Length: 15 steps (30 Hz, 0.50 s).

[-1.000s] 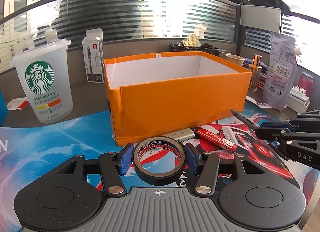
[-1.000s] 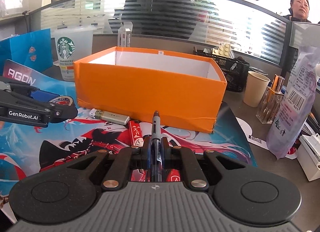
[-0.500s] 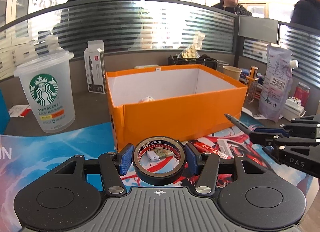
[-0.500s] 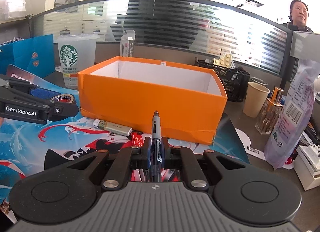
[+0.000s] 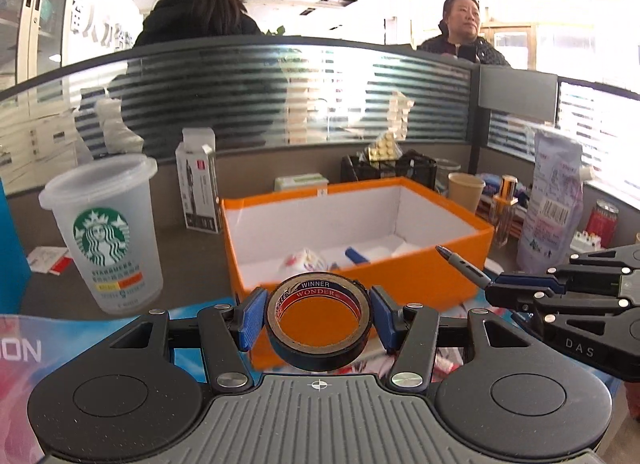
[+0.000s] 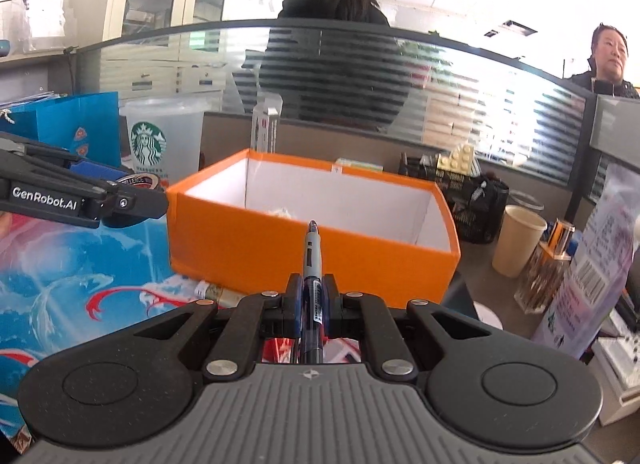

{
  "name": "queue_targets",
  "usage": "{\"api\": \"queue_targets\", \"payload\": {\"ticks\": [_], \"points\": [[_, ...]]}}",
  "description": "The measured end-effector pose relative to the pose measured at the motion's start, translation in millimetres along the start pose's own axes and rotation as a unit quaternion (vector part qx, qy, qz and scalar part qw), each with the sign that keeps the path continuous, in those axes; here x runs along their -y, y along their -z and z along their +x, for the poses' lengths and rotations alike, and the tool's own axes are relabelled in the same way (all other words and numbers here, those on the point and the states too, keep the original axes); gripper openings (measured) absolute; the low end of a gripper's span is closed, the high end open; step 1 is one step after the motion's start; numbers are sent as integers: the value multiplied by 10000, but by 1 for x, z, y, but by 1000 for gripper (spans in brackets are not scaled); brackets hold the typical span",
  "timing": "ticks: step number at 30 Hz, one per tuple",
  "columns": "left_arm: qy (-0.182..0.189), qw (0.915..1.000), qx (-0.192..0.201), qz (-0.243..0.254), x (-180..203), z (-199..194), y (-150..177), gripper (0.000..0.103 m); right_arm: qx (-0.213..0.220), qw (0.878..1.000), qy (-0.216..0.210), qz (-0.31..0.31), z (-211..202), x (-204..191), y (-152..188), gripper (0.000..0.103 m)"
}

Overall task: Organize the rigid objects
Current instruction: 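Lift the tape roll and pen and carry them over the orange box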

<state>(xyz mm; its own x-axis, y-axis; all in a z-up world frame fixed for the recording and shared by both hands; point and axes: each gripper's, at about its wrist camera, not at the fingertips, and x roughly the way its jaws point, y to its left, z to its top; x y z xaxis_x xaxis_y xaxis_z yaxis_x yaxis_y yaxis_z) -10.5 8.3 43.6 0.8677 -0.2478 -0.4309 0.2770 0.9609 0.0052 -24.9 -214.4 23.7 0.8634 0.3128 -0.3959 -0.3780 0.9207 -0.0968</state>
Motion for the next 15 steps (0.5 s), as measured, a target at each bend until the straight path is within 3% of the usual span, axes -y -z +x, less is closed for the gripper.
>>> {"api": "queue_targets", "payload": {"ticks": [15], "points": [[-14,9998,186,8,3,22,-33,53,252,9996,-78,-139,13,8,-33,9]]}}
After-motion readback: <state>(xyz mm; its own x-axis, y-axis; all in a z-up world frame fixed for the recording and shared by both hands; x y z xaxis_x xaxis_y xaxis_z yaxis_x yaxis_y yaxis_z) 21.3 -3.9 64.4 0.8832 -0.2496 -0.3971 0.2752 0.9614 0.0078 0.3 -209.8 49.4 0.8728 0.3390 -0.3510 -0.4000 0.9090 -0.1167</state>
